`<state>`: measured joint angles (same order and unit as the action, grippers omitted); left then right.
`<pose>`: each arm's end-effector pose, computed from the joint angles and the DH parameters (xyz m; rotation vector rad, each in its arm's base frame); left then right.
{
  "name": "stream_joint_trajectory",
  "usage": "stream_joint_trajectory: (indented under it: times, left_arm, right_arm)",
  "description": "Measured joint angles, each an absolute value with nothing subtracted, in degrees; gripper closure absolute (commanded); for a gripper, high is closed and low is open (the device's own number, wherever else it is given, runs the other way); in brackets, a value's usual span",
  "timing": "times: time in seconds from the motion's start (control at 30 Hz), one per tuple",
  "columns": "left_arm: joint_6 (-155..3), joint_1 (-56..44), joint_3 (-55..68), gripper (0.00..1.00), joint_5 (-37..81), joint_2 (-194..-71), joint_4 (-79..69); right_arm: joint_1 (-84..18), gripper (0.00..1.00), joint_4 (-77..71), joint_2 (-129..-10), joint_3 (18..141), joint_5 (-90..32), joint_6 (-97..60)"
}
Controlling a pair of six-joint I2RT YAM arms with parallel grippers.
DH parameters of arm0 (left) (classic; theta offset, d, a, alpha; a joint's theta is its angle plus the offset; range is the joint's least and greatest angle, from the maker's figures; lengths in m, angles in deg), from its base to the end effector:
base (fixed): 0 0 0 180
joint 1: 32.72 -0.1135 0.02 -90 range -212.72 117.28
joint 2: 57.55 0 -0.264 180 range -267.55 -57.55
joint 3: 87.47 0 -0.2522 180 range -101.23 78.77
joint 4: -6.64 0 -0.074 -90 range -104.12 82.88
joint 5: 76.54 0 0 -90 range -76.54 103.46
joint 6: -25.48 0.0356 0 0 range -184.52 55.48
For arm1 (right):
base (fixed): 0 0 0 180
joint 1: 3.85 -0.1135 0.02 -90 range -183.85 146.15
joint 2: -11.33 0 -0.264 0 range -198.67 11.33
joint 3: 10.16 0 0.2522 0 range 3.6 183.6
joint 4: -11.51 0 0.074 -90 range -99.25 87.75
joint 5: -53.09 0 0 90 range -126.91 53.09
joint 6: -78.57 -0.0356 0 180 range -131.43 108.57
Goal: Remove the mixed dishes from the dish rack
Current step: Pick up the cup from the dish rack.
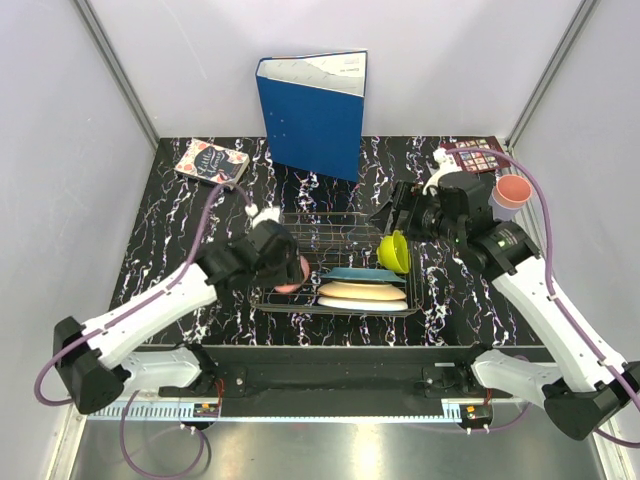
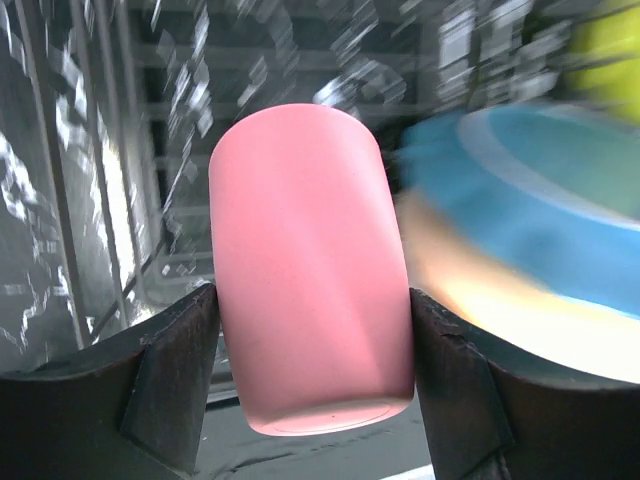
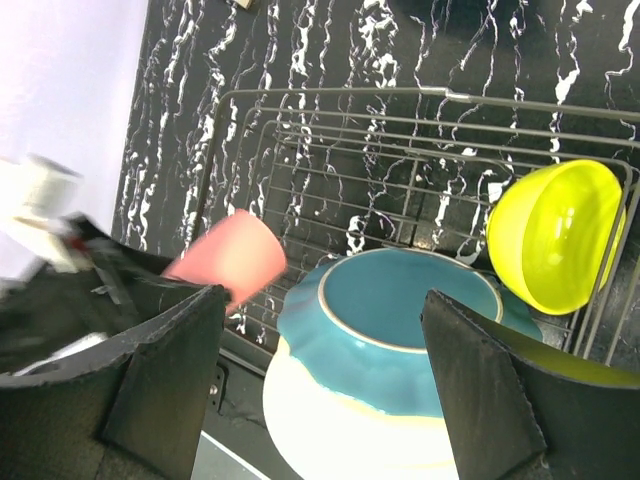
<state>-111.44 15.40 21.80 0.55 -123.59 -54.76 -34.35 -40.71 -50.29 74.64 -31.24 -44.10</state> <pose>0.1553 -0.1613 0.2845 -0.0599 2.5642 -0.3694 0.1895 0.1157 0.3919 -0.0221 2.1690 0.7599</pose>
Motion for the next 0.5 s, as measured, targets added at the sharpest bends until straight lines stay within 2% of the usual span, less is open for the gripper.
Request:
stream_joint_trajectory:
  times: [0.07, 0.27, 0.37, 0.5]
  left_arm:
    - [-109.2, 15.4, 15.8, 1.00, 0.4, -122.9, -56.3]
    - [-102.3, 14.2, -2.1, 1.00, 1.7, -121.2, -56.5]
    - [-100.1, 9.8, -6.0, 1.00, 8.4, -119.5, -50.6]
    - [-101.5, 1.8, -4.2, 1.00, 23.2, -118.7, -38.1]
  right_arm:
    - [-34.4, 0.13, -42.1, -50.4, 76.8, -31.2, -43.9]
    - [-34.4, 0.13, -42.2, -51.3, 86.2, -27.4, -44.0]
    - [-34.4, 0.13, -38.8, -51.3, 88.2, -21.6, -45.3]
    - [-34.4, 0.15, -32.3, -51.1, 88.2, -13.8, -48.2]
